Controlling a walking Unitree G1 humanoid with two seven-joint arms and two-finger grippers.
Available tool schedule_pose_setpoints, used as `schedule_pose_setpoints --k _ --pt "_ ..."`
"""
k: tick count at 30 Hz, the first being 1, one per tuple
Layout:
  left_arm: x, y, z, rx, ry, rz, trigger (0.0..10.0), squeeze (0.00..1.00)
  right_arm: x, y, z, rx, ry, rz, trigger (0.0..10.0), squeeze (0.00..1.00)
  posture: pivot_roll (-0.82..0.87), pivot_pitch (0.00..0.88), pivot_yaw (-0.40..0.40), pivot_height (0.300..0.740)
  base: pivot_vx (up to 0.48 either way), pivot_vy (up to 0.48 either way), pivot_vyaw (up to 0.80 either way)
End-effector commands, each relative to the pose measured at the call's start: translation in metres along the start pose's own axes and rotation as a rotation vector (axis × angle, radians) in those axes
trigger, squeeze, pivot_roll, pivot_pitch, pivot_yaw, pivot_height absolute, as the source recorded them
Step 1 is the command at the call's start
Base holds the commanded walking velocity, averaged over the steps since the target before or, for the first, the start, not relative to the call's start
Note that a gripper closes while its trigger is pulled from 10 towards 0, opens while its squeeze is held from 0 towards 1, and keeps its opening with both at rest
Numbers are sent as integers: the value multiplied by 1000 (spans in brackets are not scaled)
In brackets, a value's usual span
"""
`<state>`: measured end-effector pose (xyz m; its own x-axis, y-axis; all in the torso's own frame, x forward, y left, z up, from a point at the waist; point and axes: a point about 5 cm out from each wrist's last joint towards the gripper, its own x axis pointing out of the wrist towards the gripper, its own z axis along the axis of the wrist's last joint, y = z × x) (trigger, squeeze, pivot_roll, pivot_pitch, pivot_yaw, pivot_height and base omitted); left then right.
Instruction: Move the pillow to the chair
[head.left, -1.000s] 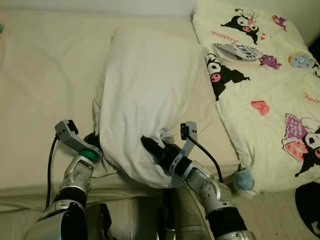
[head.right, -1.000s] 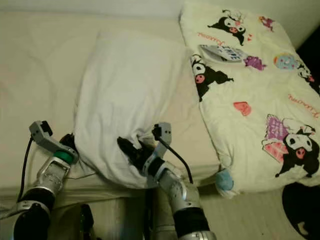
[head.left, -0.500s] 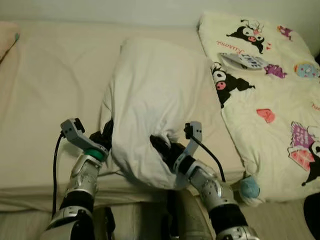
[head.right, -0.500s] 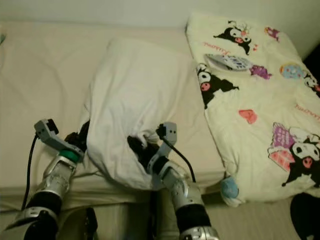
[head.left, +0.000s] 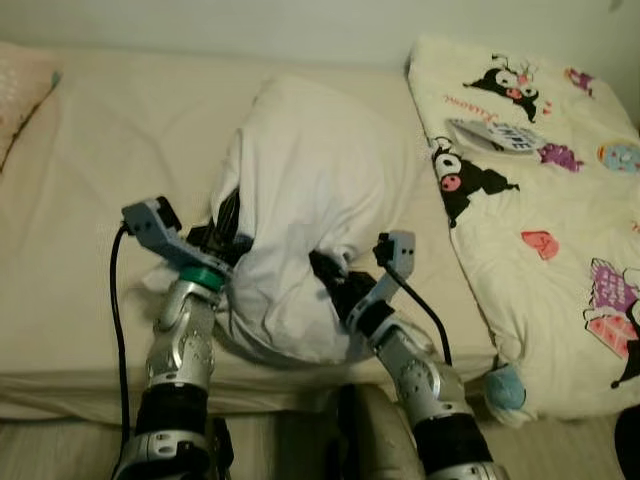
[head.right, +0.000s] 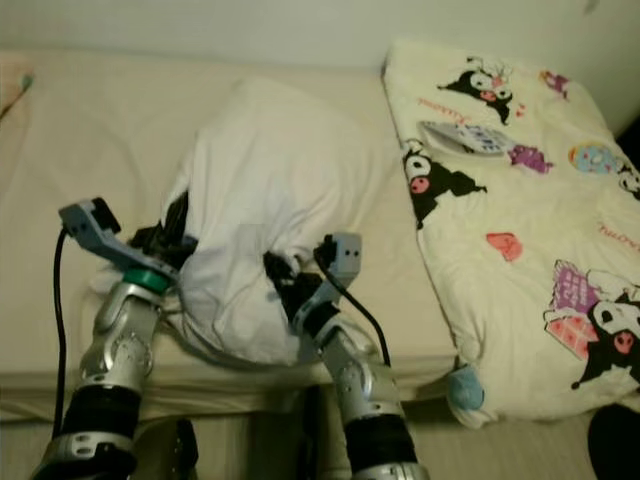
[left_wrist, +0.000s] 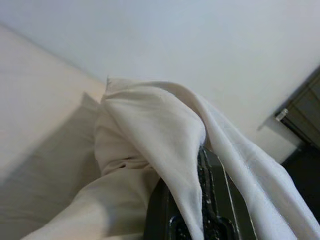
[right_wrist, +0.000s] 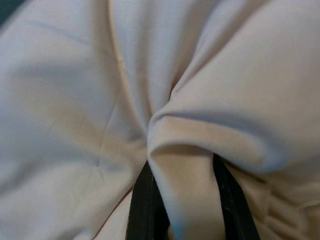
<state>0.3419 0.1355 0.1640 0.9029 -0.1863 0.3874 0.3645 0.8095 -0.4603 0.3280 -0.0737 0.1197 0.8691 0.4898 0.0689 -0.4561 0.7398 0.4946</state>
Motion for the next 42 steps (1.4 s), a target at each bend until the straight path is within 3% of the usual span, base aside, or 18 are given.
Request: schedule_pose_setpoints --k 1,3,5,6,11,14,18,21,24,29,42 --pt "-1 -11 -6 -3 22 -28 0 0 10 11 15 -74 -72 10 0 0 3 11 -14 585 0 0 0" --pt "-1 -13 -3 53 33 -24 0 0 8 7 20 -102 -90 -47 0 0 4 3 -15 585 0 0 0" --pt "-1 -13 -3 53 33 -24 0 0 8 7 20 -102 -90 -47 0 0 4 3 -15 585 0 0 0" --pt "0 -18 -6 103 83 -36 10000 0 9 10 23 -90 -96 -35 10000 0 2 0 -28 585 0 0 0" --pt "0 -20 -6 136 106 -27 10000 0 9 14 24 -88 -100 -19 10000 0 4 0 -29 585 0 0 0" --pt "-3 -22 -7 201 118 -28 10000 0 10 14 25 -155 -98 -42 10000 0 8 0 -33 585 0 0 0" --pt "-5 -24 -10 186 153 -19 10000 0 11 14 25 -198 -101 -56 10000 0 9 1 -39 595 0 0 0" --pt "-4 -24 -10 179 160 -15 10000 0 12 15 23 -196 -93 -55 10000 0 6 5 -44 600 0 0 0" --pt "-4 -27 -10 244 144 -2 10000 0 13 20 16 -200 -69 -58 10000 0 2 9 -51 625 0 0 0" --pt "-5 -29 -12 260 157 3 10000 0 14 22 15 -207 -66 -57 10000 0 4 12 -53 645 0 0 0" --pt "-4 -29 -13 300 183 -8 10000 0 14 17 18 -216 -72 -70 10000 0 3 9 -54 675 0 0 0"
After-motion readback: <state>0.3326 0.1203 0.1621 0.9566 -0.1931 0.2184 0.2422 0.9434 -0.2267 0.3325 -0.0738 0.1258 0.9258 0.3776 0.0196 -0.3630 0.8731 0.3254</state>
